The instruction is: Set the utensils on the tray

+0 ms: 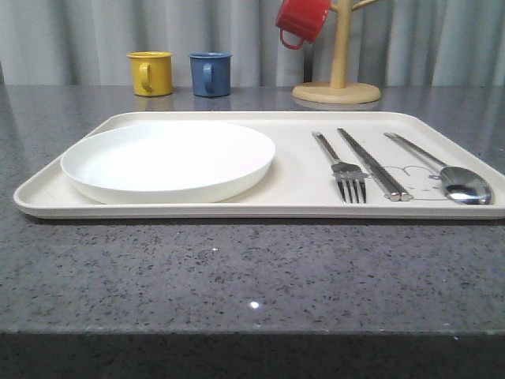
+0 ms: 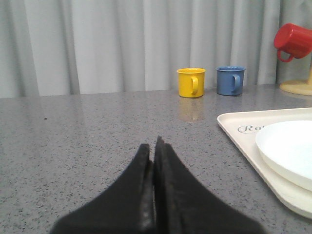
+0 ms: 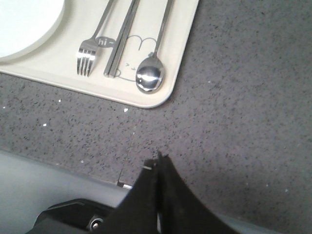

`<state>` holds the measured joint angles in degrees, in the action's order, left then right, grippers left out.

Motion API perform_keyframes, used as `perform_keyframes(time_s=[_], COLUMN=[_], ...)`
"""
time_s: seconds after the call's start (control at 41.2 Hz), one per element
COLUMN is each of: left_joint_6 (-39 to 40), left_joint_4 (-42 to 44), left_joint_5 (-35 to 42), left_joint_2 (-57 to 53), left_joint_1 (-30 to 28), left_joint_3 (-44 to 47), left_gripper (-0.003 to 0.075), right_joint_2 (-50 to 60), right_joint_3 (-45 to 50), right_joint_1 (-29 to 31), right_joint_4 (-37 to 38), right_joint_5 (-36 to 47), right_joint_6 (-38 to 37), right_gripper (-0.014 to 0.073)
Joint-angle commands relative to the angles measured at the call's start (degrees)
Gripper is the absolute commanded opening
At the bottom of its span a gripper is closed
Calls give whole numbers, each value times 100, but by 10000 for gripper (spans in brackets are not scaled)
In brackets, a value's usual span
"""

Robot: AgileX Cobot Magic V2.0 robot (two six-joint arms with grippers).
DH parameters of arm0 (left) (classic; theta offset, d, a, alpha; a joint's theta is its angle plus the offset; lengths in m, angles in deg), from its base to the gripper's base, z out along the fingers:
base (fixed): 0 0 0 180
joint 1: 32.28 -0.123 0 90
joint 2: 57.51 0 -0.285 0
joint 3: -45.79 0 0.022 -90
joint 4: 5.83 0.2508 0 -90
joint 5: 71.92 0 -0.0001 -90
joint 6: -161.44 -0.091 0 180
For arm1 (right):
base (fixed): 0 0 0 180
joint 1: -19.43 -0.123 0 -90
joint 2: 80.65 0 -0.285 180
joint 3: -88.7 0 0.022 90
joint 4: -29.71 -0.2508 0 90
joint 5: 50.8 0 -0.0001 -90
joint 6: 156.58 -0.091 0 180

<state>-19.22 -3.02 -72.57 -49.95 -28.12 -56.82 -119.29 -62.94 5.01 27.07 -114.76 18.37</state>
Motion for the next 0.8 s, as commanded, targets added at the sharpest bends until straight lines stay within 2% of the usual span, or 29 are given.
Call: perform_keyframes(time_s=[0.0,0.121,0.364,0.534,0.777], left_joint_6=[66,66,66,66,66], left_joint_4=[-45,-45,-45,-45,-45], left_joint_5=[478,478,478,478,478], left_joint_2=[-127,-127,-127,-127,-115], left_joint_1=[-11,-11,-11,-11,-11], left_joint_3=[110,110,110,110,110], left_gripper=[-20,-20,-20,-20,-20], right_joint_2=[526,1313,2781,3244,3238], right_joint_3=[337,1410,3587,4496,5054], right_joint_1=[311,853,1394,1541,1541], right_joint_4=[552,648,642,624,610], right_joint_5=[913,2304,4809,5897,6874], right_joint_6=[62,62,62,50,50], right_gripper=[-67,-67,-67,-67,-67])
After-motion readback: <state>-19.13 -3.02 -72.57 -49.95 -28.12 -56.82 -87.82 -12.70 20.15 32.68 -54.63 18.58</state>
